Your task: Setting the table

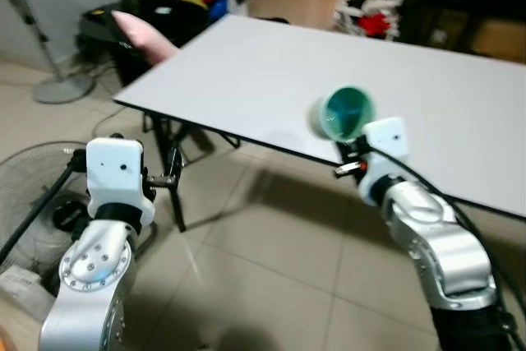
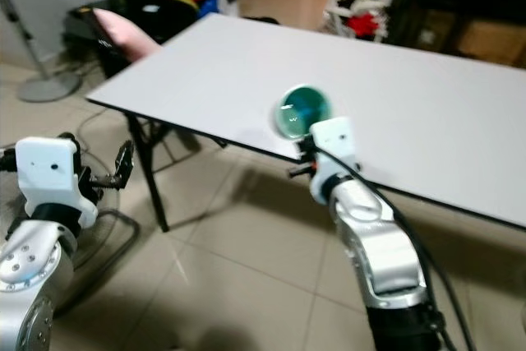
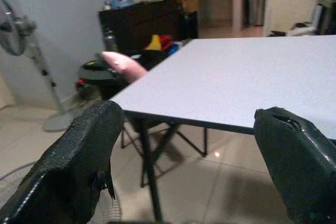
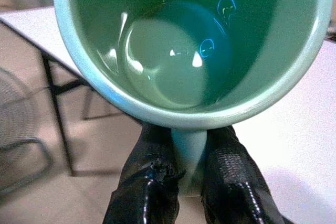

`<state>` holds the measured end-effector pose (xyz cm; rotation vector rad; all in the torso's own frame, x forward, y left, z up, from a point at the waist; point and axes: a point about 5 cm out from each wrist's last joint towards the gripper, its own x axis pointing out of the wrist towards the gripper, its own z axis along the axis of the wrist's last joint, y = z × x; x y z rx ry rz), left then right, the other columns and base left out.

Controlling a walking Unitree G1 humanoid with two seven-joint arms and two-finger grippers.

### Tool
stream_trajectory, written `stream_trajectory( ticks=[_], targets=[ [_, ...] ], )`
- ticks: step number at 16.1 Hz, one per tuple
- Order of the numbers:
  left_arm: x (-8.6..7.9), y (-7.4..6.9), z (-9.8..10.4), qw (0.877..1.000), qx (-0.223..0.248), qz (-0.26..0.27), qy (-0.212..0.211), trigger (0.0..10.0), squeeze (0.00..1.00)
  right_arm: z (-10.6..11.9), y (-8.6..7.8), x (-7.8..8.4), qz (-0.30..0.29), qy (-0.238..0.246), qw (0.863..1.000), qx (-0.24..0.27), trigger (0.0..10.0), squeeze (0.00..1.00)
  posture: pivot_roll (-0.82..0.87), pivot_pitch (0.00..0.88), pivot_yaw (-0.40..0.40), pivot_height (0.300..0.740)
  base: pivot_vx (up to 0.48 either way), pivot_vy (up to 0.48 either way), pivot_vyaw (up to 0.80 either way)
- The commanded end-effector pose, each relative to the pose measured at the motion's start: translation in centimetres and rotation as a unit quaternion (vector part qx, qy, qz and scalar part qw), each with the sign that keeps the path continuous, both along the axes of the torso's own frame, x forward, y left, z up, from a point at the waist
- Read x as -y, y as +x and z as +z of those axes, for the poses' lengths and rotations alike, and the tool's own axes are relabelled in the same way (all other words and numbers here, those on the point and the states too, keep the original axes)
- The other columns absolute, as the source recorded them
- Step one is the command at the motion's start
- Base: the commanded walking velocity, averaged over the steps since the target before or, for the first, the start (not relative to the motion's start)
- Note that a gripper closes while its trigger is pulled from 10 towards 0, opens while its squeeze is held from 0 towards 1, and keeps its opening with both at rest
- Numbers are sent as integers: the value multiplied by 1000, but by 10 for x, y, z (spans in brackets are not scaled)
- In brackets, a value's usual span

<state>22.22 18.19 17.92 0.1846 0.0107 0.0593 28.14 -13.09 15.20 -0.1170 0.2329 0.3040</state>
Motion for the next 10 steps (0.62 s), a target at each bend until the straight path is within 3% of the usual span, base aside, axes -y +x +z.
stream_trajectory(
  ticks=[1, 10],
  targets=[
    [-3, -1, 1, 1000, 1, 5, 11, 10000, 0, 0, -1, -3, 13, -1, 1000, -2, 10000, 0, -59, 0, -28, 740, 416, 0, 0],
    [-2, -2, -1, 1000, -4, -4, 15, 10000, 0, -2, 3, -5, 24, 9, 999, -19, 10000, 0, -55, 0, -31, 740, 414, 0, 0]
  ],
)
